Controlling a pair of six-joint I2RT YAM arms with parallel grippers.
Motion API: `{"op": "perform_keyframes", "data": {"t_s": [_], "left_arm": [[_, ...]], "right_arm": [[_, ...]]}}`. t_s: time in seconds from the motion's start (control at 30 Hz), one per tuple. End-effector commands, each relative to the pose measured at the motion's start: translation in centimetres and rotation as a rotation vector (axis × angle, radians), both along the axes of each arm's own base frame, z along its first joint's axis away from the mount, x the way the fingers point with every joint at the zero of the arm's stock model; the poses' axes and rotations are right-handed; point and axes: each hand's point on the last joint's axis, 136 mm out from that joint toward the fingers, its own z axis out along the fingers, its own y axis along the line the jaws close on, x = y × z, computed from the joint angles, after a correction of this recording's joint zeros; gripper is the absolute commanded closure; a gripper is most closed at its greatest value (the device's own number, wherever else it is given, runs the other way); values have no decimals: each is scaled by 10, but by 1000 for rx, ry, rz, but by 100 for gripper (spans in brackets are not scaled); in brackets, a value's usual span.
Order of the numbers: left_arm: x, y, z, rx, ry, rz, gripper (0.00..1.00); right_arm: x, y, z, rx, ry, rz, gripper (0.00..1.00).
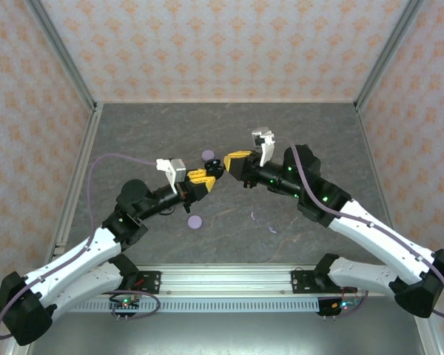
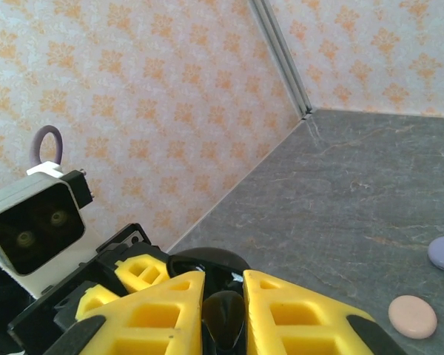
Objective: Insert wireless bluetooth earbuds into charging case
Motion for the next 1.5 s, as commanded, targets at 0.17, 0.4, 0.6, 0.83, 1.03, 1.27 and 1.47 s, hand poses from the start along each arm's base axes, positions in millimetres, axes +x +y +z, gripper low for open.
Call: {"op": "perform_keyframes", "data": {"t_s": [0.17,0.4,0.6,0.83,1.03,1.27,1.47], "left_arm": [[-3,-4,12,-31,-34,-25,96],[-2,-3,11,-23,-37,-15,96],[-1,-3,9,-14,-35,-10,96],[-2,-3,11,-14,-40,-10,96],[-2,-3,11,-14,-39,-11,96],[-2,-3,10,-12,-37,-11,96],[-1,-3,11,-12,-39,-8,96]], "right_arm": [[-3,13,22,61,-71,52,81],[-4,17,6,19,-41,68,81],[-4,16,-8,-13,-17,60,81],[-2,17,-19,-49,1,58,81],[2,14,-25,-74,5,34,81],[3,14,-27,-79,8,23,81],[-1,17,-29,-71,22,55,81]]}}
